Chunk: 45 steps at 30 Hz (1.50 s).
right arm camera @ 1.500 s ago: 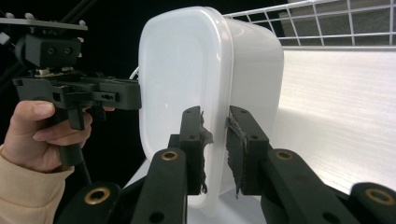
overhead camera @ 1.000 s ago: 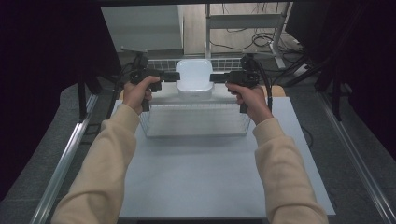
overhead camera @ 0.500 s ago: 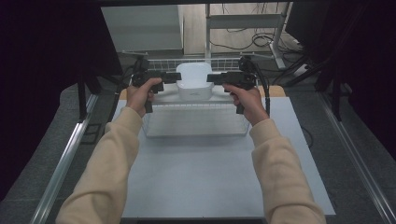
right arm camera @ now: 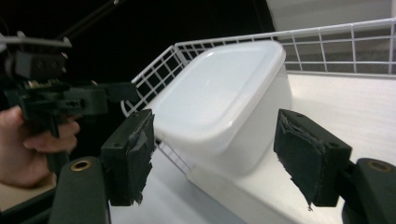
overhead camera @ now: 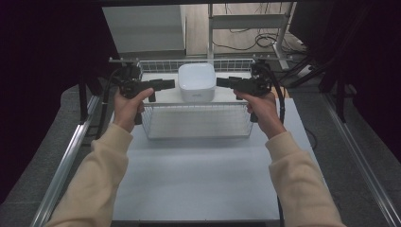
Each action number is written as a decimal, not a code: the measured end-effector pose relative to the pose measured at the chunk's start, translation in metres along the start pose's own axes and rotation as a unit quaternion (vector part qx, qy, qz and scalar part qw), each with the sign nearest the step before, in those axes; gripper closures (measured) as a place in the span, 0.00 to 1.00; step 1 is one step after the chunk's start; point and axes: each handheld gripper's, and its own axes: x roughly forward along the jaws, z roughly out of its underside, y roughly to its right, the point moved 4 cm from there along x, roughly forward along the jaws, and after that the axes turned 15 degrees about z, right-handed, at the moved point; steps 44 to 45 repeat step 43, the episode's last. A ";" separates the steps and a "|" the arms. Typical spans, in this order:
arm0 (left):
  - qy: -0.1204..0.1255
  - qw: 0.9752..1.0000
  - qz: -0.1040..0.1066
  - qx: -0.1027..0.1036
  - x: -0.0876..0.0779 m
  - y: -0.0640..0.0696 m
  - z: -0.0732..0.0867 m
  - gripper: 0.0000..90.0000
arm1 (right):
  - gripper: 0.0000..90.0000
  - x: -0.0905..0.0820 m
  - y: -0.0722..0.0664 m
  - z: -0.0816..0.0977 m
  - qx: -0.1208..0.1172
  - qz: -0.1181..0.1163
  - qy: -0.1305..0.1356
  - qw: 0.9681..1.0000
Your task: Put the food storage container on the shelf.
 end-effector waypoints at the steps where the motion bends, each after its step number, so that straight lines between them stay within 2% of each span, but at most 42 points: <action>1: -0.004 1.000 -0.006 0.010 -0.003 0.005 0.005 0.30 | 0.33 -0.005 -0.001 0.004 -0.012 0.001 0.002 1.000; 4: -0.015 0.999 -0.015 0.038 -0.010 0.019 0.023 0.30 | 0.33 -0.017 -0.004 0.017 -0.038 0.007 0.005 0.999; 9: -0.025 0.996 -0.024 0.084 -0.022 0.043 0.054 0.29 | 0.33 -0.041 -0.012 0.051 -0.111 0.036 0.005 0.993; 11: -0.031 0.994 -0.029 0.103 -0.026 0.050 0.071 0.29 | 0.33 -0.051 -0.015 0.067 -0.126 0.041 0.010 0.991; 14: -0.047 0.992 -0.034 0.116 -0.032 0.054 0.098 0.28 | 0.33 -0.062 -0.016 0.093 -0.139 0.042 0.017 0.989; 17: -0.055 0.990 -0.049 0.122 -0.037 0.052 0.126 0.27 | 0.32 -0.069 -0.009 0.129 -0.149 0.060 0.015 0.987; 21: -0.052 0.992 -0.057 0.103 -0.040 0.039 0.158 0.27 | 0.31 -0.071 0.008 0.167 -0.149 0.083 0.008 0.985; 22: -0.061 0.991 -0.063 0.098 -0.039 0.033 0.168 0.27 | 0.31 -0.070 0.012 0.175 -0.146 0.085 0.003 0.986; 27: -0.102 0.987 -0.090 0.091 -0.035 0.013 0.199 0.27 | 0.30 -0.070 0.034 0.218 -0.141 0.111 -0.012 0.984; 29: -0.106 0.986 -0.095 0.088 -0.035 0.008 0.207 0.27 | 0.30 -0.068 0.039 0.227 -0.146 0.118 -0.017 0.982; 31: -0.115 0.984 -0.105 0.091 -0.036 0.005 0.214 0.26 | 0.30 -0.065 0.044 0.234 -0.145 0.123 -0.021 0.982; 34: -0.115 0.985 -0.104 0.082 -0.039 0.001 0.220 0.27 | 0.30 -0.061 0.045 0.237 -0.146 0.127 -0.027 0.981; 36: -0.120 0.983 -0.110 0.086 -0.039 0.000 0.221 0.27 | 0.30 -0.061 0.042 0.237 -0.156 0.125 -0.023 0.980; 40: -0.115 0.984 -0.107 0.084 -0.037 0.001 0.221 0.27 | 0.28 -0.063 0.038 0.236 -0.174 0.125 -0.011 0.977; 45: -0.112 0.983 -0.116 0.086 -0.038 0.000 0.221 0.26 | 0.27 -0.063 0.040 0.236 -0.169 0.127 -0.005 0.977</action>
